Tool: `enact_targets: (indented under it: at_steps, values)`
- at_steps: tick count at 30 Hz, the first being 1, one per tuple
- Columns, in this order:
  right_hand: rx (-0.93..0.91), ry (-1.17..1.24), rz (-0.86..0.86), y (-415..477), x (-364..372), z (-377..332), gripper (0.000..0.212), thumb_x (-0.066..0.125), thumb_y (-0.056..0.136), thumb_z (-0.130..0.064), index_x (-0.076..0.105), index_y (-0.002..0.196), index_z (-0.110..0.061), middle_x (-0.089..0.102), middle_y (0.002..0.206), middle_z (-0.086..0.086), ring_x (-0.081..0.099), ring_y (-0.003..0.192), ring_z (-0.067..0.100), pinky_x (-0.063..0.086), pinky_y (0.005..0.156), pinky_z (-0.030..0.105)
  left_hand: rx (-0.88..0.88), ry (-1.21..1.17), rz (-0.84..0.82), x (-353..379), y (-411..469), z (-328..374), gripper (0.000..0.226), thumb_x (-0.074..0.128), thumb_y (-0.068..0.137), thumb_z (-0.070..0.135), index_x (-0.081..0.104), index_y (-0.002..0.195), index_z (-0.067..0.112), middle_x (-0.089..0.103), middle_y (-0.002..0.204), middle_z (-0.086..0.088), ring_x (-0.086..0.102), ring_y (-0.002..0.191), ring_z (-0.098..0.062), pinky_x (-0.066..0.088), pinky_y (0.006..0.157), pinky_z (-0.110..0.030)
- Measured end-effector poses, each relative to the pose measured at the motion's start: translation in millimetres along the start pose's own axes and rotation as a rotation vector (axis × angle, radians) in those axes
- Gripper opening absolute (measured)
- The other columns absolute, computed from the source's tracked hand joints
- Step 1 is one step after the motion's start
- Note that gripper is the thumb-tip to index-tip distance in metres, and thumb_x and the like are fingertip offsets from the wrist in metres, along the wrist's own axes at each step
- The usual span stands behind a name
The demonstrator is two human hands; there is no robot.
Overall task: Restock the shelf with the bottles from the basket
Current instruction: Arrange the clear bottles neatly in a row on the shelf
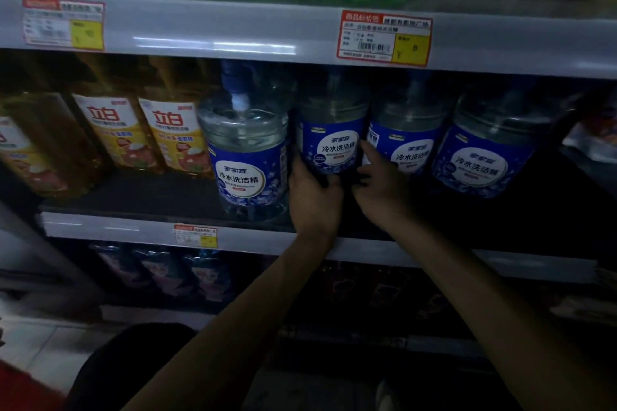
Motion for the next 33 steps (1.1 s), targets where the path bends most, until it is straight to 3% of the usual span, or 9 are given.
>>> enact_targets:
  at_steps: [4,8,14,18,23,26,29,33]
  values:
    - [0.018,0.009,0.041,3.7,0.4,0.0,0.085,0.061,0.090,0.004,0.024,0.159,-0.028,0.052,0.149,0.008,0.050,0.136,0.024,0.045,0.110,0.040,0.030,0.004,0.041,2.3,3.6,2.3,0.085,0.068,0.087,0.022,0.026,0.160,0.016,0.051,0.154,-0.009,0.051,0.140,-0.025,0.047,0.113,-0.049]
    - [0.031,0.020,0.065,3.5,0.3,-4.3,0.082,0.062,0.088,0.003,0.031,0.157,-0.030,0.055,0.146,0.005,0.051,0.134,0.023,0.045,0.110,0.040,0.047,0.026,0.073,5.3,5.0,2.4,0.086,0.071,0.090,0.021,0.024,0.161,0.015,0.049,0.155,-0.010,0.049,0.141,-0.025,0.046,0.114,-0.047]
    - [0.075,0.229,0.044,10.6,12.4,-13.1,0.083,0.054,0.081,0.010,0.039,0.152,-0.030,0.056,0.145,-0.004,0.051,0.133,0.016,0.044,0.112,0.038,0.054,-0.011,0.107,2.0,-5.4,2.5,0.079,0.065,0.092,0.013,0.027,0.161,0.020,0.049,0.156,-0.005,0.046,0.144,-0.020,0.044,0.116,-0.048]
    - [0.125,0.351,-0.006,14.2,-3.3,-16.0,0.058,0.042,0.088,0.011,0.060,0.128,-0.027,0.067,0.127,-0.004,0.061,0.116,0.018,0.052,0.098,0.036,0.041,0.012,0.078,-3.0,-19.8,5.5,0.076,0.065,0.094,0.012,0.029,0.160,0.019,0.044,0.157,-0.004,0.043,0.144,-0.019,0.042,0.117,-0.044]
    - [0.203,0.447,-0.024,14.7,-7.3,-14.2,0.060,0.038,0.088,0.012,0.062,0.118,-0.034,0.069,0.111,-0.009,0.062,0.088,0.007,0.056,0.088,0.040,0.064,0.105,-0.023,-15.2,-29.1,13.4,0.081,0.071,0.093,0.018,0.026,0.161,0.023,0.040,0.154,-0.004,0.042,0.138,-0.016,0.043,0.111,-0.033]
    - [0.237,0.495,-0.035,14.4,-7.7,-13.7,0.067,0.037,0.088,0.012,0.059,0.135,-0.030,0.066,0.124,-0.002,0.062,0.099,0.011,0.055,0.074,0.032,0.089,0.160,-0.055,-17.3,-34.6,14.2,0.087,0.072,0.094,0.024,0.021,0.163,0.026,0.037,0.151,-0.006,0.043,0.138,-0.022,0.046,0.112,-0.041]
    - [0.269,0.527,-0.083,11.2,-5.4,-13.1,0.071,0.040,0.086,0.010,0.054,0.141,-0.030,0.063,0.134,0.001,0.058,0.120,0.022,0.055,0.087,0.040,0.088,0.179,-0.087,-14.5,-46.4,12.8,0.090,0.068,0.096,0.019,0.012,0.166,0.028,0.034,0.146,-0.007,0.047,0.135,-0.028,0.046,0.113,-0.046]
    - [0.293,0.536,-0.106,-0.5,-8.9,-13.2,0.042,0.047,0.093,-0.001,0.063,0.114,-0.033,0.067,0.121,-0.001,0.061,0.115,0.022,0.054,0.094,0.043,0.077,0.164,-0.150,-15.6,-65.4,17.9,0.089,0.065,0.098,0.018,0.009,0.166,0.027,0.031,0.149,-0.006,0.045,0.138,-0.025,0.042,0.116,-0.038]
Point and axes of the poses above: each hand's wrist, its own y-axis towards the middle knuckle, its own x-axis out of the palm, z = x × y, the point moved 5 cm from there along y, towards the middle knuckle
